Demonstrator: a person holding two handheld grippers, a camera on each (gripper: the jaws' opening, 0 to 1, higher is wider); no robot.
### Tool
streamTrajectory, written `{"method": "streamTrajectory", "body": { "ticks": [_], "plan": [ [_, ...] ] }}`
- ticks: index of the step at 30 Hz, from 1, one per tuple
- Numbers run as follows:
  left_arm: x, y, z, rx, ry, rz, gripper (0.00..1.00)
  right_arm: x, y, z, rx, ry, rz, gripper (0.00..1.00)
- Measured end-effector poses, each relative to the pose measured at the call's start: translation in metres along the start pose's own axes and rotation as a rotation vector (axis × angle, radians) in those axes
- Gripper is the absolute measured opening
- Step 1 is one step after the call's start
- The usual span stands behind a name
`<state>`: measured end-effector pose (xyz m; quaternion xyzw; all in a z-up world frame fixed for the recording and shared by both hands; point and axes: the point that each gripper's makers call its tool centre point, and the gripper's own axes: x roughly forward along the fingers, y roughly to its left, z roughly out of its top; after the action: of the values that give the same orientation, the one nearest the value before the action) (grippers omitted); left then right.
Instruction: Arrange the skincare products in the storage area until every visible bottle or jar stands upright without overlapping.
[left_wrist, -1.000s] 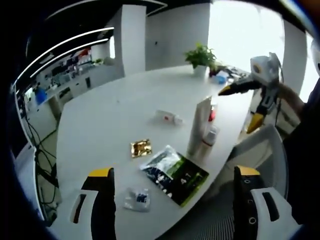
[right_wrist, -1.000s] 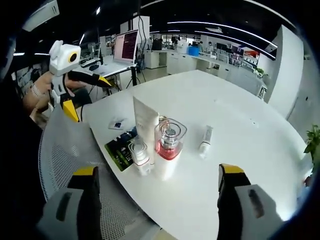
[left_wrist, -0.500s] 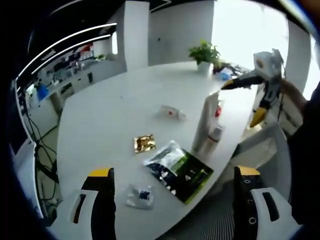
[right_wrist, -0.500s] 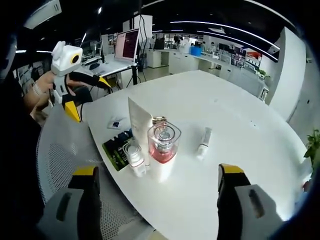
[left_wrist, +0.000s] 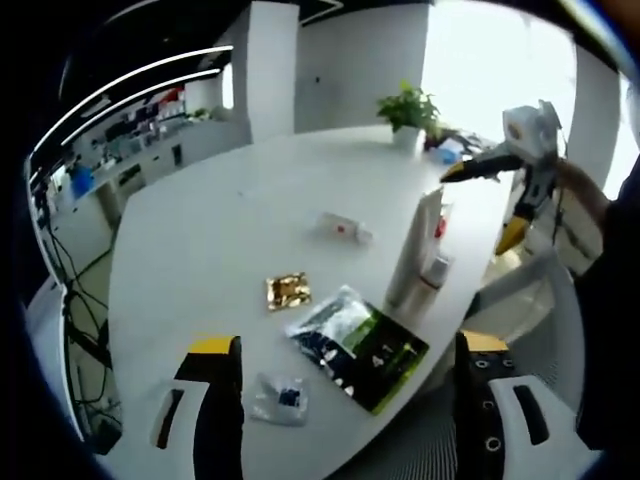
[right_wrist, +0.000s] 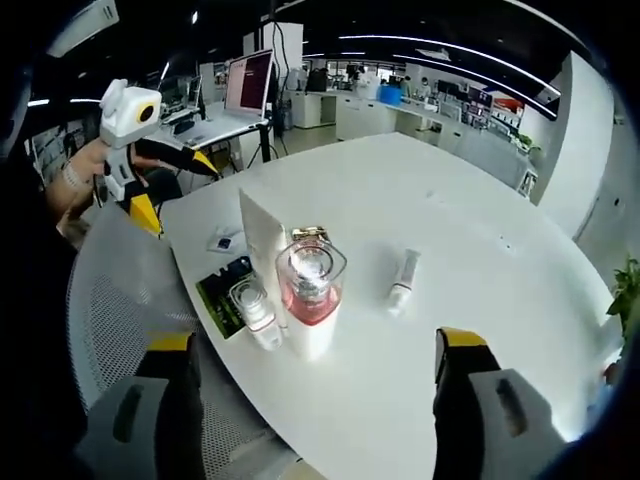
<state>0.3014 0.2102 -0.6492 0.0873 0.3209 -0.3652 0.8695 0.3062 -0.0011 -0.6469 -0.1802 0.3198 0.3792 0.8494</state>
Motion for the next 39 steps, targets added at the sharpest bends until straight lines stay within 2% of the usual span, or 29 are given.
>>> {"method": "streamTrajectory", "body": {
  "ticks": [5, 10, 15, 17, 23, 27, 30, 39],
  "plan": [
    [0.000, 0.003, 0.002, -0.003, -0.009, -0.003, 0.77, 0.002, -0.007, 0.003, 0.001, 0.003, 0.000, 0.98],
    [0.001, 0.004, 0.002, -0.013, -0.008, -0.013, 0.78, -0.002, -0.017, 0.011, -0.006, 0.002, 0.002, 0.98],
    [0.003, 0.005, 0.001, -0.019, -0.004, -0.017, 0.79, -0.008, -0.035, 0.026, -0.020, -0.019, -0.003, 0.99],
    [0.003, 0.007, 0.000, -0.020, 0.000, -0.017, 0.79, -0.008, -0.043, 0.029, -0.019, -0.009, -0.014, 0.99],
    [0.003, 0.010, -0.002, -0.037, -0.001, -0.009, 0.79, -0.010, -0.056, 0.045, -0.022, -0.020, 0.007, 0.99],
    [0.003, 0.012, -0.003, -0.045, -0.004, -0.006, 0.79, -0.009, -0.074, 0.056, -0.039, -0.029, -0.006, 0.99],
    [0.003, 0.013, -0.004, -0.052, -0.005, -0.003, 0.79, -0.005, -0.085, 0.063, -0.029, -0.038, -0.001, 0.99],
    [0.005, 0.020, -0.010, -0.079, 0.003, 0.008, 0.80, 0.020, -0.104, 0.069, -0.020, -0.021, -0.002, 0.99]
  ]
}}
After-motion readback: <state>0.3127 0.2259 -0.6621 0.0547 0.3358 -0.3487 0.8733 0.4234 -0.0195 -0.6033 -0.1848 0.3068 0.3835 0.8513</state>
